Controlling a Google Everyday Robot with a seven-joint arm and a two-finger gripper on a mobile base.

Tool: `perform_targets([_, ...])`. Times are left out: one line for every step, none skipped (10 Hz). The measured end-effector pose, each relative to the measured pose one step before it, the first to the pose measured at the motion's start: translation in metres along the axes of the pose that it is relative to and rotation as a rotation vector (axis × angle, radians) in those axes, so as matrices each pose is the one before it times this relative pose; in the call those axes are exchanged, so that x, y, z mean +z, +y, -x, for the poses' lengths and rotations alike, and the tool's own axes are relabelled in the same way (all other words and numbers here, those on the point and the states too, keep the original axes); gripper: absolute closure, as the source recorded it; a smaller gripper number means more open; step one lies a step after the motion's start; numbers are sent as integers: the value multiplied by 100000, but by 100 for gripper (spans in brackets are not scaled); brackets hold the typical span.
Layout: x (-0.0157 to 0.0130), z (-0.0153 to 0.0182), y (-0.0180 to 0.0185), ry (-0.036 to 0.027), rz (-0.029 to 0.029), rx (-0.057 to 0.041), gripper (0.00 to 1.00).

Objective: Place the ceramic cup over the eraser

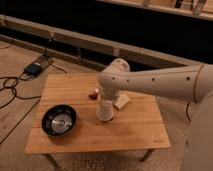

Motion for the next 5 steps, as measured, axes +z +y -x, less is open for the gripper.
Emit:
perform_targets([808, -153, -119, 119, 454, -713, 93])
perform_targets([649, -163, -236, 414, -252, -429, 83])
perform_targets([457, -100, -201, 441, -481, -269, 76])
perform_targets([651, -152, -323, 799, -969, -200, 65])
perform_targets([438, -16, -277, 593, -1356, 509, 53])
